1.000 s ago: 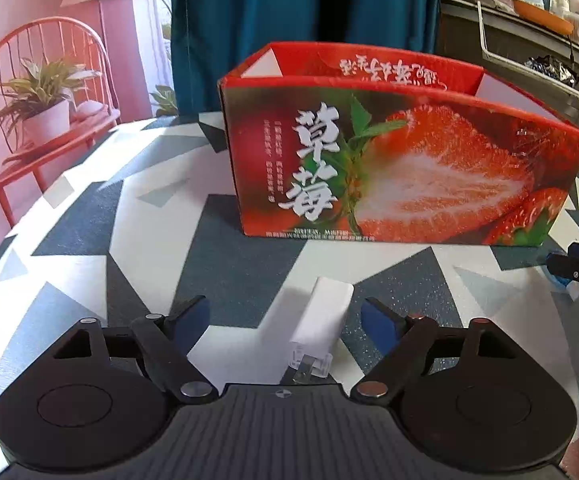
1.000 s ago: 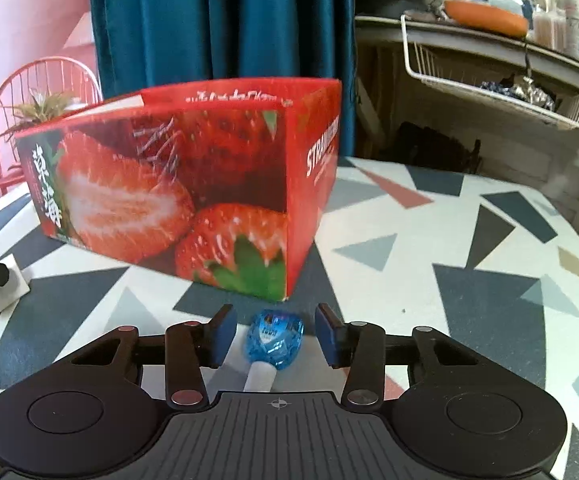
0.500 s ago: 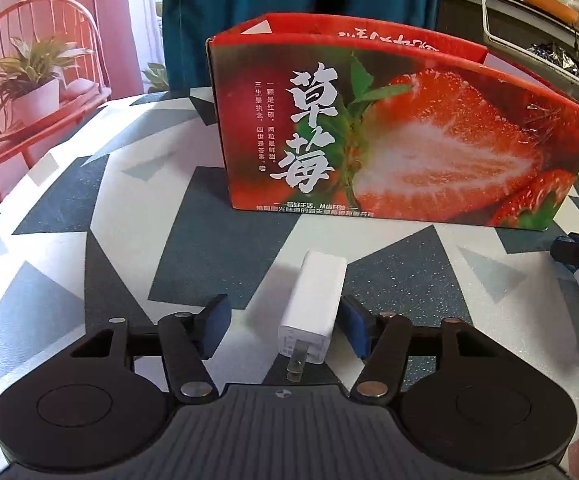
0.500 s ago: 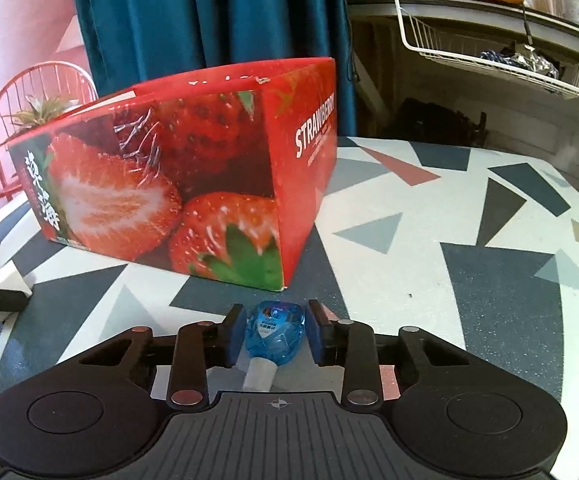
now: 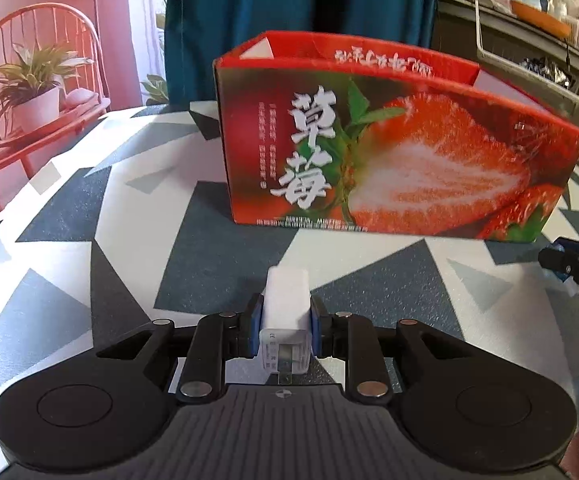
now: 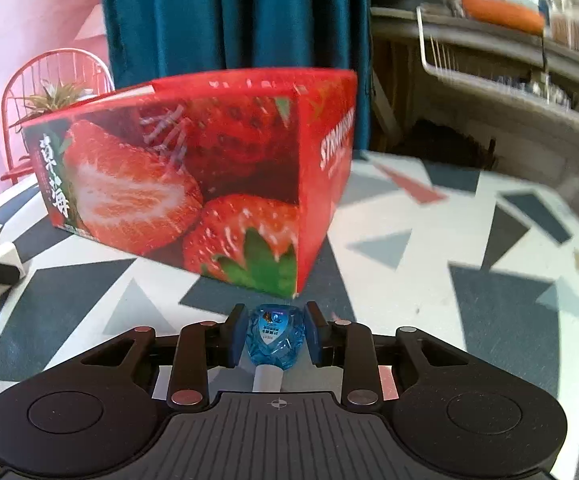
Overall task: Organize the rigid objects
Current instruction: 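Carry the white charger with the left gripper while the right gripper carries the blue charger into the box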
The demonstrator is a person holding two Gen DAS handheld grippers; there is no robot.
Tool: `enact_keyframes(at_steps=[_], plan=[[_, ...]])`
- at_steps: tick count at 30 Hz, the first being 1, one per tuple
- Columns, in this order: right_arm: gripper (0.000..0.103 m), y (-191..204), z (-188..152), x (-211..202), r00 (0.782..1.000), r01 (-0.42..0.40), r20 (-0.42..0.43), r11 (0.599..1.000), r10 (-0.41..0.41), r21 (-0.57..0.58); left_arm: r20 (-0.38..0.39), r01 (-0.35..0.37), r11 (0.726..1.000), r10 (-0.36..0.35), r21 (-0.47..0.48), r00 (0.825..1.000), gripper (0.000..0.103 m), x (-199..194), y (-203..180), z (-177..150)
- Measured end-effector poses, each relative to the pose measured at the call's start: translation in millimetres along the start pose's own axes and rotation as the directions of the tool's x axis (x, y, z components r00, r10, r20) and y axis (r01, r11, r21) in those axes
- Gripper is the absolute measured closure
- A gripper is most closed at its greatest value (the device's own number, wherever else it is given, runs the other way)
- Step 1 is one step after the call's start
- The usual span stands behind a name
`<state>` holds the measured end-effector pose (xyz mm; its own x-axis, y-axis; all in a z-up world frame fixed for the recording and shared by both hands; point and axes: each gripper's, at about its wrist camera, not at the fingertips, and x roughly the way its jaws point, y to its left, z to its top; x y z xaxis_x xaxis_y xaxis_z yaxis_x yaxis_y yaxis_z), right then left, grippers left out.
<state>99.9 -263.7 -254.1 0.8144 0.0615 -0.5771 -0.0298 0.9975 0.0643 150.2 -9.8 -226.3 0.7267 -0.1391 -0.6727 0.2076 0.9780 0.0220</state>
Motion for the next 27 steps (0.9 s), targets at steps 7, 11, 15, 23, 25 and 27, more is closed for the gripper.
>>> enact_keyframes(at_steps=[7, 11, 15, 23, 25, 27], plan=[[0.075, 1.9, 5.1, -18.0, 0.999, 0.017, 0.043, 1.0, -0.017, -0.009, 0.062, 0.028, 0.999, -0.026, -0.039, 0.998, 0.078, -17.2, 7.5, 14.2], [0.075, 2.2, 22.6, -38.0, 0.993, 0.008, 0.116, 1.0, -0.006, -0.016, 0.131, 0.019, 0.999, -0.012, -0.049, 0.991, 0.078, -30.2, 9.9, 29.0], [0.075, 4.1, 48.3, -55.5, 0.98, -0.012, 0.199, 1.0, 0.017, -0.025, 0.208, 0.036, 0.999, -0.027, -0.037, 0.978, 0.078, -43.1, 6.9, 49.9], [0.075, 14.8, 97.7, -60.3, 0.955, -0.055, 0.286, 0.992, 0.085, -0.109, 0.284, 0.158, 0.986, -0.136, -0.056, 0.949, 0.078, -43.5, -9.3, 95.6], [0.075, 18.6, 108.5, -51.0, 0.954, -0.059, 0.286, 0.991, 0.093, -0.123, 0.289, 0.182, 0.982, -0.161, -0.05, 0.944, 0.078, -35.8, -15.0, 105.2], [0.075, 22.3, 117.1, -37.4, 0.958, -0.056, 0.272, 0.99, 0.09, -0.131, 0.28, 0.232, 0.971, -0.206, -0.062, 0.938, 0.078, -23.2, -17.8, 114.2]])
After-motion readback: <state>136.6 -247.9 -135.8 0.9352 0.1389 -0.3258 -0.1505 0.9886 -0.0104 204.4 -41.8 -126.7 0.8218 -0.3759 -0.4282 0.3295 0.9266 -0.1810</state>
